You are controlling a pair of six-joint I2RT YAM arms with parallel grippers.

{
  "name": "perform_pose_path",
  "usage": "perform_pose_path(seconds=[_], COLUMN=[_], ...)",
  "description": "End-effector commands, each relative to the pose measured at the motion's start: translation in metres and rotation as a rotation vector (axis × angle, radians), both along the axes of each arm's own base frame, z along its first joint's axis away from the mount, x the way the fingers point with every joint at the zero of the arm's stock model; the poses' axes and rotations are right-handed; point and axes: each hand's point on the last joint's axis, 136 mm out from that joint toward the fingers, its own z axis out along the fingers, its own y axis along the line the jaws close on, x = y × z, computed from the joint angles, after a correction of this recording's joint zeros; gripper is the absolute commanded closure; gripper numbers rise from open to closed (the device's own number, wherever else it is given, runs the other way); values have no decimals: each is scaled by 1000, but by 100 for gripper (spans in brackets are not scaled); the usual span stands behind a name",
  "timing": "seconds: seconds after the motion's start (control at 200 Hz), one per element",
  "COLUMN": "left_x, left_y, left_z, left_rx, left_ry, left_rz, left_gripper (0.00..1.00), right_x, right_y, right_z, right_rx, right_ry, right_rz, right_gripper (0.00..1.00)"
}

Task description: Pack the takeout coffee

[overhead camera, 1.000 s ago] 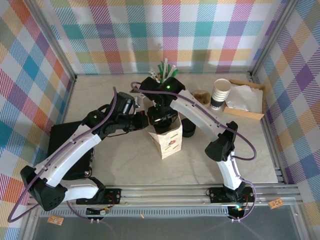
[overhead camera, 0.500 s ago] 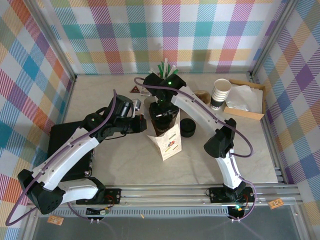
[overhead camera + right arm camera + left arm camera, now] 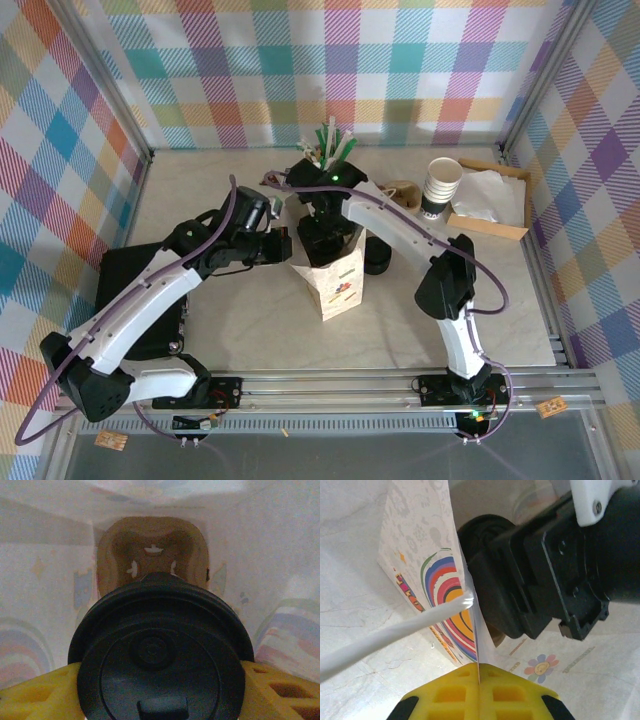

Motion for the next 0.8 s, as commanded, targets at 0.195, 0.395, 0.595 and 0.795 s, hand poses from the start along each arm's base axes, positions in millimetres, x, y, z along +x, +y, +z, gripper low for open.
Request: perform_pose_path(seconds=[0.195, 0.395, 0.595, 0.795], left_x=[-13, -18, -30, -37], left_y=[8, 2, -2, 10], left_z=[-7, -9, -12, -12], left_rx=[57, 38, 65, 114], left_ry=[36, 52, 52, 65], left_rz=[-19, -58, -100, -84], left_gripper=[100, 100, 100, 100], right_x=[-2, 10, 15, 19], right_y=[-2, 7, 12, 6], right_z=[25, 20, 9, 8], right_rx=[59, 37, 37, 10], right_ry=[-54, -51, -43, -78], right_rz=[44, 41, 30, 22], right_gripper=[100, 100, 100, 100])
